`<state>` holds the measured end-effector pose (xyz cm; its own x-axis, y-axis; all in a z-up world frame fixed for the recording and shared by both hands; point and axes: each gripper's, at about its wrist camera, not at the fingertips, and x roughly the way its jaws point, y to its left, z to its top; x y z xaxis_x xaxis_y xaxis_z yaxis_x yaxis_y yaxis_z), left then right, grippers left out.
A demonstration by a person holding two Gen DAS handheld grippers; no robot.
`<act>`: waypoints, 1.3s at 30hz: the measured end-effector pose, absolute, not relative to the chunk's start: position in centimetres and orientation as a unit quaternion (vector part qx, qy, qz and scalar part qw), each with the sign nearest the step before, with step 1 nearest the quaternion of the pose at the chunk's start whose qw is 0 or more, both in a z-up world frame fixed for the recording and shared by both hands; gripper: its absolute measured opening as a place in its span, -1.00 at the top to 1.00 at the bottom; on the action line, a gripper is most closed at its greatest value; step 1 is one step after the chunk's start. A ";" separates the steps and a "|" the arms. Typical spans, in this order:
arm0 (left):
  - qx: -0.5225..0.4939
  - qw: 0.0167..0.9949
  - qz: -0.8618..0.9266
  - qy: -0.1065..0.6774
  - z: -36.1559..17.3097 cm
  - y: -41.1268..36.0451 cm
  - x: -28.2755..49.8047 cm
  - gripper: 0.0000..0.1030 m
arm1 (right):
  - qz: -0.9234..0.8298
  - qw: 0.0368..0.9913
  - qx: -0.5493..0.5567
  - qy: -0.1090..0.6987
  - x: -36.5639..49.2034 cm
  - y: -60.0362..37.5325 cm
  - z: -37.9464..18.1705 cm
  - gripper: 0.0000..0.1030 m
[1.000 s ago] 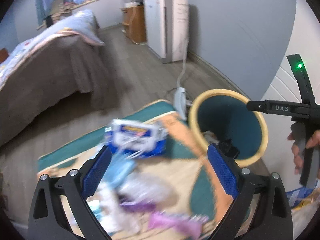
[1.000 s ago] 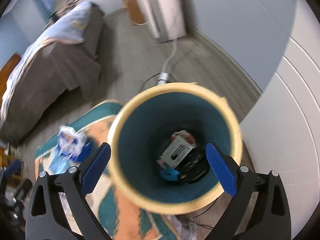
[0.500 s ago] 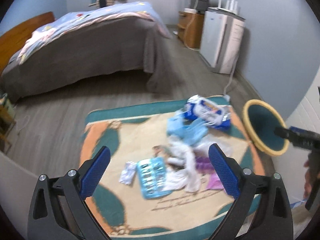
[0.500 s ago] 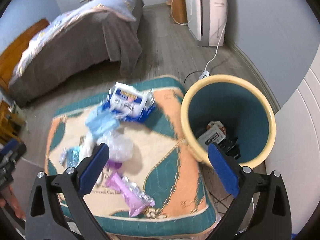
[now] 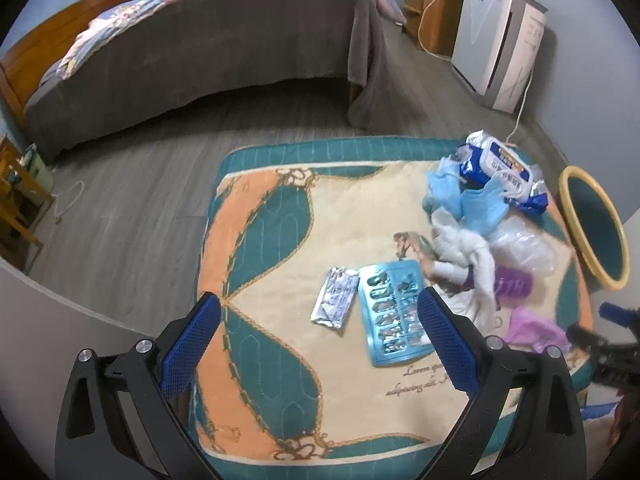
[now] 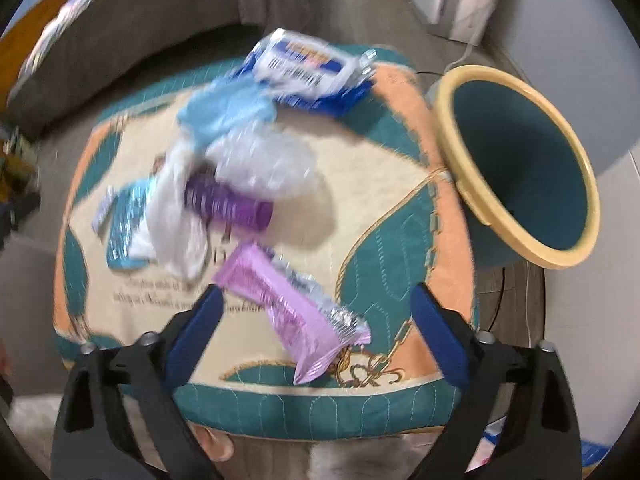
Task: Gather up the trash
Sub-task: 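Grasp the pink wrapper with the right tool while the left tool returns over the mat, then grasp the silver blister pack with the left tool while the right tool holds the wrapper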
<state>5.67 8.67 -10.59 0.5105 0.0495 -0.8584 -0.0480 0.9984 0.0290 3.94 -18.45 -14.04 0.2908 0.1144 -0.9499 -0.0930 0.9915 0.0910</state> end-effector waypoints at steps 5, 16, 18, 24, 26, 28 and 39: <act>-0.012 0.863 0.025 0.504 -11.7 8.5 6.4 -0.89 | 0.086 0.772 -0.039 0.629 3.9 -17.0 -16.9 -0.24; -0.022 0.837 0.032 0.546 -15.1 9.2 7.5 -0.86 | 0.169 0.772 -0.113 0.603 4.4 -14.3 -11.8 0.80; -0.028 0.833 0.029 0.551 -15.9 9.3 7.8 -0.84 | 0.177 0.787 -0.119 0.579 5.1 -14.4 -9.5 0.80; 0.007 0.821 0.017 0.570 -18.4 8.5 8.6 -0.49 | 0.168 0.821 -0.044 0.544 8.4 -16.4 -7.6 0.80; -0.002 0.818 0.019 0.575 -18.8 8.9 8.8 -0.44 | 0.164 0.820 -0.031 0.548 9.0 -16.8 -7.9 0.80; -0.008 0.818 0.023 0.574 -19.1 9.2 9.1 -0.37 | 0.161 0.823 -0.029 0.544 9.2 -17.1 -7.5 0.80; 0.009 0.815 0.011 0.580 -20.4 8.4 10.3 0.27 | 0.155 0.824 -0.012 0.545 9.6 -18.6 -8.0 0.80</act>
<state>10.31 8.40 -20.42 0.3277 0.0290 -0.9443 -0.0077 0.9996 0.0280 9.63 -18.59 -7.97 0.3571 0.2422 -0.9021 -0.2675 0.9519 0.1497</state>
